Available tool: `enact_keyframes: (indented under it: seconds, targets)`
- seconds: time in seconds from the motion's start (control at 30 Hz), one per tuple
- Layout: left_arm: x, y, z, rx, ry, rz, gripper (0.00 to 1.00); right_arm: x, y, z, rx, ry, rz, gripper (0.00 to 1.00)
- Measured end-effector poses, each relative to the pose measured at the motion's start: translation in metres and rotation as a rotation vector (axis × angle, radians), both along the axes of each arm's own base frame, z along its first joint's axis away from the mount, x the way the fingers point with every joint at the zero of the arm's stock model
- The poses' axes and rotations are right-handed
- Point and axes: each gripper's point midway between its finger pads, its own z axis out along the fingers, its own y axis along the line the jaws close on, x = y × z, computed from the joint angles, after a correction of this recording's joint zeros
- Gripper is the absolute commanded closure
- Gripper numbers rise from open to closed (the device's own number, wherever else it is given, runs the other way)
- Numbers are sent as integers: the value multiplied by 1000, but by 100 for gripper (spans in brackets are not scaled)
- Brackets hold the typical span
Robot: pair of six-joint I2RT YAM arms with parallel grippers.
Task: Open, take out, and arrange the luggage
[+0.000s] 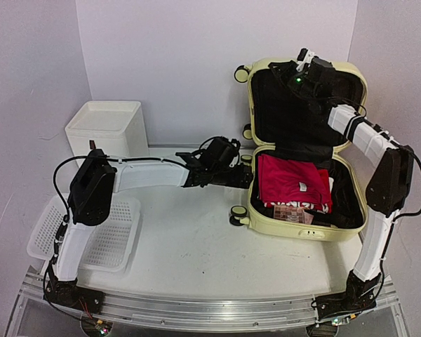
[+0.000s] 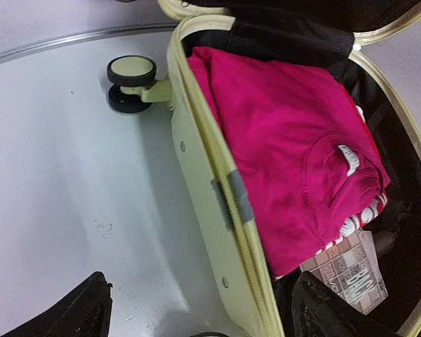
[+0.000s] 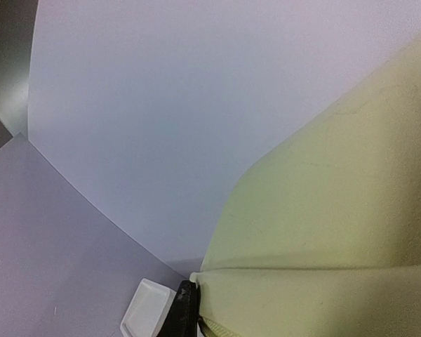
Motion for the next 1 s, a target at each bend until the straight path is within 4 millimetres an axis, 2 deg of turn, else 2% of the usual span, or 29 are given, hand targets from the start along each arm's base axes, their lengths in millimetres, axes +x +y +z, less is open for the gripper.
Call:
enact_keyframes:
  seconds: [0.17,0.3,0.4,0.5,0.53,0.6,0.63,0.67,0.8,0.87,1.0]
  targets:
    - [-1,-14,22,-25,-32,-32,1,-1,0,0,0,-1,4,100]
    - [5,-29,27,-44,-55,-18,10,-2,0,1,-1,0,5,100]
    - [12,-38,14,-33,-59,0,20,-3,0,0,-1,3,6,100]
    - [19,-45,-15,6,-54,19,31,-4,0,-1,-2,4,5,100]
    - [21,-45,-24,17,-49,27,33,-4,-1,0,-2,4,4,97]
    - [22,-44,-41,34,-32,45,40,-4,-1,0,-6,-1,-1,84]
    - [25,-43,-37,34,-41,57,44,-4,-2,0,-12,-2,-6,74]
    - [26,-43,-34,30,-51,65,47,-3,-2,0,-25,-8,-12,69]
    - [26,-43,-35,22,-52,81,57,4,-1,-7,-132,-15,-30,58]
    - [25,-43,-35,11,-57,91,61,11,-1,-19,-178,7,-39,50]
    - [23,-40,-34,-15,-64,103,66,28,-8,-61,-280,93,-67,34]
